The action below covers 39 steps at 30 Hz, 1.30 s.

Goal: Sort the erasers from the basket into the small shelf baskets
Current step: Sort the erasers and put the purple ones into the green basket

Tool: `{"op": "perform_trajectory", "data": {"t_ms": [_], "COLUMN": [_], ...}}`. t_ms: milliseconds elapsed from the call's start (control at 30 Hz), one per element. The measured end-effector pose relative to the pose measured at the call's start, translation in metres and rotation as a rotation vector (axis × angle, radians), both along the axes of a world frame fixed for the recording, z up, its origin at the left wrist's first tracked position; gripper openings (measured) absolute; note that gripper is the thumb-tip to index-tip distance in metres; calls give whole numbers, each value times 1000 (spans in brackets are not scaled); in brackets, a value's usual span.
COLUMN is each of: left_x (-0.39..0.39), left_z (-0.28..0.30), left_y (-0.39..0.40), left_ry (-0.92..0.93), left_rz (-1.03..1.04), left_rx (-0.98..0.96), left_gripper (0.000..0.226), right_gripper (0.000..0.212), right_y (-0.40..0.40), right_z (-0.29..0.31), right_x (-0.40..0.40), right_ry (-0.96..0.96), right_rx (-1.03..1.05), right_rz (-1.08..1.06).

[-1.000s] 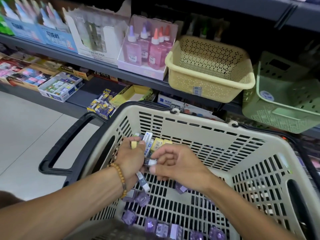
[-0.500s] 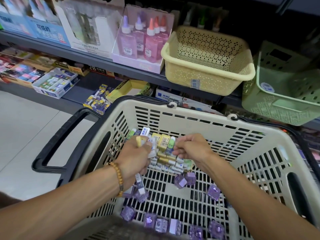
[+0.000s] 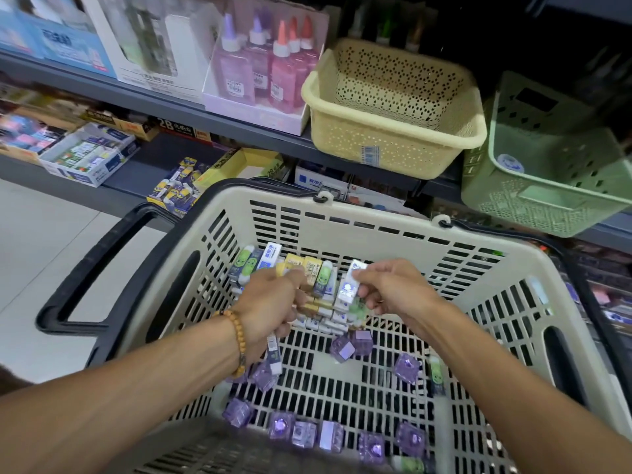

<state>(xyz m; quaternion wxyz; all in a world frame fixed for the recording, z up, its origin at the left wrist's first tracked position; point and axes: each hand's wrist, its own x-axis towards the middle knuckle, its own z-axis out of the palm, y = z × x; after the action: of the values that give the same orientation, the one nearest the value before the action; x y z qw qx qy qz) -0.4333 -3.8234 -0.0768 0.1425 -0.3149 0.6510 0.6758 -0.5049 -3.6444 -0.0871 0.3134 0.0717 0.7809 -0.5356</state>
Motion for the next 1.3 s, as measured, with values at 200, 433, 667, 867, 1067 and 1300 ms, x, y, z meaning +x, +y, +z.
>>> {"op": "perform_trajectory", "data": {"t_ms": [200,433,667,867,1067,1300], "left_x": [-12,-14,-13,15,28,26], "left_z": [9,19,19,8,8,7], "left_y": [-10,-22,-31,-52,-54,-44], "left_ry": [29,114,51,-88,29,46], "left_rz": [375,593,584,236,54,-53], "left_rx": [270,332,227,87,72,20], "left_gripper": [22,29,28,17,9,9], "right_gripper": [6,28,6,14,17,10], "right_y": [-17,-38,-67,-57,-88,-71], "right_z": [-13,10,10,0,-14,-4], "right_x": [0,29,44,13,-5,8], "right_ry": [-24,46,83,153,14,149], "right_rx": [45,-94,-233,-58,-88,-82], "right_rz": [-80,265,338,155,-14,95]}}
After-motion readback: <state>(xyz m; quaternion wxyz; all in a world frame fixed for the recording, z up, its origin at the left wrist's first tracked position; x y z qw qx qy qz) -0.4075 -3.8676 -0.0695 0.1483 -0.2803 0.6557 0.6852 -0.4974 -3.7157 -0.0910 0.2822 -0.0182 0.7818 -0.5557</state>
